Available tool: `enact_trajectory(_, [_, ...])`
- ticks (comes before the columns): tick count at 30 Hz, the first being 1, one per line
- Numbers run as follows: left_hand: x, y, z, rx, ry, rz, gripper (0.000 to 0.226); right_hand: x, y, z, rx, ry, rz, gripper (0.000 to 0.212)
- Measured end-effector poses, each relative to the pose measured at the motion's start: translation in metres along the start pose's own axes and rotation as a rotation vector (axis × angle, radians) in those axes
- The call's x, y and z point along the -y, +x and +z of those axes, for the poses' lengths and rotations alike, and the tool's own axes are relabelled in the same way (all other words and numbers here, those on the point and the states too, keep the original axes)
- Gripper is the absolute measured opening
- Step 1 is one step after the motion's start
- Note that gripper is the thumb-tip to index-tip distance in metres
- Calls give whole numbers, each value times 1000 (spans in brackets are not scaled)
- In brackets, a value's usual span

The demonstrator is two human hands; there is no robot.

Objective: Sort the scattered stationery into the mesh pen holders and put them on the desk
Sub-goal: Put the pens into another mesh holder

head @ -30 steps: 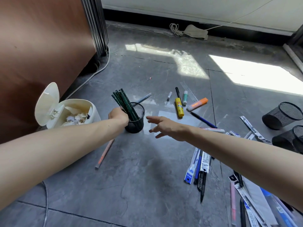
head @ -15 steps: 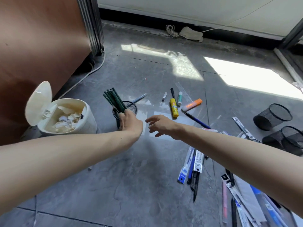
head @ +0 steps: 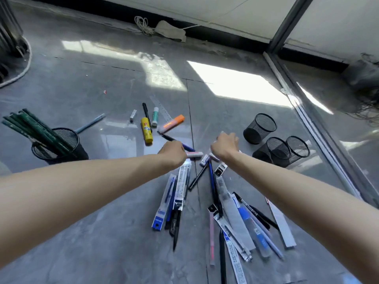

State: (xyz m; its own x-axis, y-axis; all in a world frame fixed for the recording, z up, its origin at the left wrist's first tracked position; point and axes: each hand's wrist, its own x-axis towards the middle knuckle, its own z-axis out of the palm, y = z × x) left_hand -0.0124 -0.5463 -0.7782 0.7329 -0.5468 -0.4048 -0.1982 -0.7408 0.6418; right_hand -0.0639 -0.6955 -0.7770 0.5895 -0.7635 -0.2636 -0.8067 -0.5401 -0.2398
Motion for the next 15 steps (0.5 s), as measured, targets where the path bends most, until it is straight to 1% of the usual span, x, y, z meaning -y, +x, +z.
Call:
enact_trajectory(2, [-20,8,22,68,1,42,25,-25,9,-8,-140,-8,146,48])
enact_trajectory(3, [-29,10,30,90,5,58,26,-35,12,-11,-200,4,202,49])
enact_trajectory(5, [-43,17,47,122,27,85,26,-52,19,-13,-243,60,279,45])
enact_trajectory(7, [-55,23,62,139,56,115,26,-71,24,-15,-209,86,333,46])
enact_trajectory(9, [-63,27,74,157,74,141,28,-91,27,-16,-136,44,353,46])
enact_trajectory(11, [-68,30,82,164,91,148,28,-107,30,-17,-72,34,319,45])
enact_trajectory(13, [-69,30,85,163,84,142,27,-118,31,-21,-76,33,260,37])
enact_trajectory(15, [-67,28,84,163,71,132,27,-124,33,-26,-75,12,234,36])
